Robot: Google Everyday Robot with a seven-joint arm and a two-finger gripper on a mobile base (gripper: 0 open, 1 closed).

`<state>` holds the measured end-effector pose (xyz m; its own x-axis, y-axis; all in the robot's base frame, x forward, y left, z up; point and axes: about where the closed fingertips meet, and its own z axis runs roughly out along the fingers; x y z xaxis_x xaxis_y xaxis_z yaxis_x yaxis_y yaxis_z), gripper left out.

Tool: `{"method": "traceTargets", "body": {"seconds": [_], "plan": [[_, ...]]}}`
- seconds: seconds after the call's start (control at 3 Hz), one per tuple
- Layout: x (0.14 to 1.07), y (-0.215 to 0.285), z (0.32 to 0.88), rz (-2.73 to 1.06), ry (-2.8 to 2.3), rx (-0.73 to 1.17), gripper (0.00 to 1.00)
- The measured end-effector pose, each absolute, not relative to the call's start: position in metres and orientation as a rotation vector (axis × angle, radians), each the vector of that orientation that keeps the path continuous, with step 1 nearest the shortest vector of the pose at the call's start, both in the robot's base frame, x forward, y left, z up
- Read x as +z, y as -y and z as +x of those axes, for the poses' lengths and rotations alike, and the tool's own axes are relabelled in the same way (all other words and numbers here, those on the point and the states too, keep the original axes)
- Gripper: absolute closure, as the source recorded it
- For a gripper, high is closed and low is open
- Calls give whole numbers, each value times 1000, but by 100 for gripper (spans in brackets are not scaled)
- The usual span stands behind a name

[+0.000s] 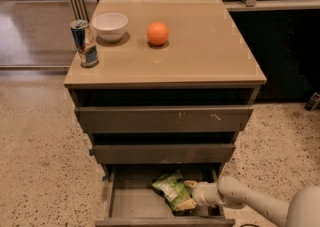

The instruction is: Pick green rice chip bag from bottom drawer and place on counter

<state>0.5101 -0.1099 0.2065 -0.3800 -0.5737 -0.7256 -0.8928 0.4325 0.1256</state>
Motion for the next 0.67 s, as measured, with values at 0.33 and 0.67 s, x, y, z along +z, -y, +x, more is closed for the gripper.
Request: {"method": "traceTargets", "body": {"seconds": [0.33, 0.67], "plan": [[197, 111, 513, -1217, -2097, 659, 40], [186, 114, 517, -1217, -2113, 614, 30]]}}
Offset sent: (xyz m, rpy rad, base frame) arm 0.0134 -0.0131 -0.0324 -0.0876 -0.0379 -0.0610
